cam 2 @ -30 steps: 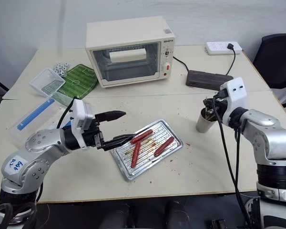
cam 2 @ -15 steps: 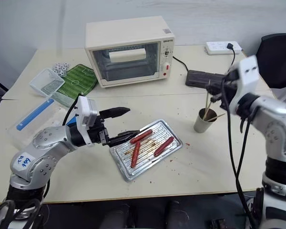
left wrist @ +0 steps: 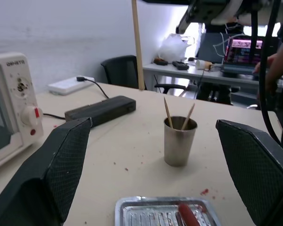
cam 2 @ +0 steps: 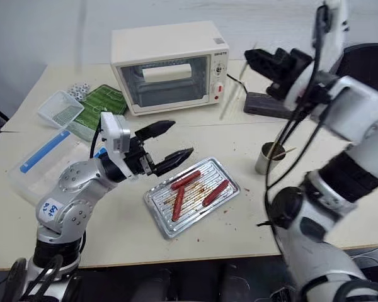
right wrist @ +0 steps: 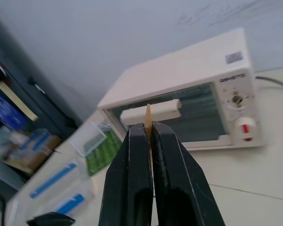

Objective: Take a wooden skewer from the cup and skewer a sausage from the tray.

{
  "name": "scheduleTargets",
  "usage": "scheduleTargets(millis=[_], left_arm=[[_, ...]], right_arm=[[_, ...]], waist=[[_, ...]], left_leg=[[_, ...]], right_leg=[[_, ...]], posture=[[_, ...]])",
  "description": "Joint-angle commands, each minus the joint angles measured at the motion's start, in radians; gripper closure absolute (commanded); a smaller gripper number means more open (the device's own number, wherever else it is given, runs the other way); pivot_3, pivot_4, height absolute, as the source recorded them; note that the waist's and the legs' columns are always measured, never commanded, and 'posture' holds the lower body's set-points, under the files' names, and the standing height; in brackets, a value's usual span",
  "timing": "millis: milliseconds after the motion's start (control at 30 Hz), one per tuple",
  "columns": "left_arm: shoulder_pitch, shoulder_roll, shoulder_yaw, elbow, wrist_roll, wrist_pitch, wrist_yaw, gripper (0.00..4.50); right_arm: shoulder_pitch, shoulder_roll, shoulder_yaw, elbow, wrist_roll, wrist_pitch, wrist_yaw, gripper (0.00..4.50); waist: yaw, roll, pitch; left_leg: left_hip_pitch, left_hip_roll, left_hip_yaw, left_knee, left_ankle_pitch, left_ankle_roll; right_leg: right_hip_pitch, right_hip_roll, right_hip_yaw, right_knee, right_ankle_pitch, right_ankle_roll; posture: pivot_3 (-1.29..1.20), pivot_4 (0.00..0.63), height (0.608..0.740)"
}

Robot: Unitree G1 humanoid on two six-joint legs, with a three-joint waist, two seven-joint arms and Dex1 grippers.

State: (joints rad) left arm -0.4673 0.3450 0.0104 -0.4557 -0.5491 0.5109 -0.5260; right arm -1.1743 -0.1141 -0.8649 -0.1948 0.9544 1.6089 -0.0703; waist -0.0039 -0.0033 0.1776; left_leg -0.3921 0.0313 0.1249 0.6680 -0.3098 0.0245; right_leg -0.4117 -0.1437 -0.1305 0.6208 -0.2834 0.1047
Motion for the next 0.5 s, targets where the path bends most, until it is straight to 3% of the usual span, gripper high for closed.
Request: scheduleTargets(millis=[33, 167, 267, 500], left_arm=[[-0.041, -0.041, -0.002, 0.000, 0.011, -0.039, 0.035, 0.00], [-0.066, -0.079, -0.007, 0.032, 0.044, -0.076, 0.061, 0.00], [-0.095, -0.116, -0.019, 0.073, 0.074, -0.107, 0.082, 0.00], [-0.134, -0.153, -0.030, 0.171, 0.108, -0.171, 0.068, 0.00]], right_arm=[[-0.049, 0.101, -0.114, -0.008, 0.105, 0.006, -0.189, 4.48], [-0.085, 0.183, -0.206, 0.006, 0.218, 0.005, -0.364, 4.48], [-0.066, 0.197, -0.195, 0.027, 0.376, -0.042, -0.500, 4.48], [0.143, 0.082, 0.166, 0.008, 0.963, -0.433, -0.862, 4.48]], waist=[[0.003, 0.000, 0.000], [0.000, 0.000, 0.000], [0.000, 0.000, 0.000], [-0.012, 0.000, 0.000]], left_leg=[[-0.001, -0.001, 0.000, 0.000, 0.000, 0.000], [-0.010, -0.001, -0.002, 0.003, 0.001, 0.001], [-0.010, -0.001, -0.002, 0.004, 0.001, 0.001], [-0.010, -0.001, -0.002, 0.003, 0.002, 0.001]], right_leg=[[-0.001, 0.000, 0.000, 0.000, 0.000, 0.000], [-0.006, 0.000, -0.001, 0.000, 0.001, 0.001], [-0.007, 0.001, -0.001, 0.000, 0.001, 0.001], [-0.007, 0.001, 0.000, 0.000, 0.001, 0.001]], posture=[[0.00, 0.150, 0.740], [0.00, 0.150, 0.740], [0.00, 0.150, 0.740], [0.00, 0.150, 0.740]])
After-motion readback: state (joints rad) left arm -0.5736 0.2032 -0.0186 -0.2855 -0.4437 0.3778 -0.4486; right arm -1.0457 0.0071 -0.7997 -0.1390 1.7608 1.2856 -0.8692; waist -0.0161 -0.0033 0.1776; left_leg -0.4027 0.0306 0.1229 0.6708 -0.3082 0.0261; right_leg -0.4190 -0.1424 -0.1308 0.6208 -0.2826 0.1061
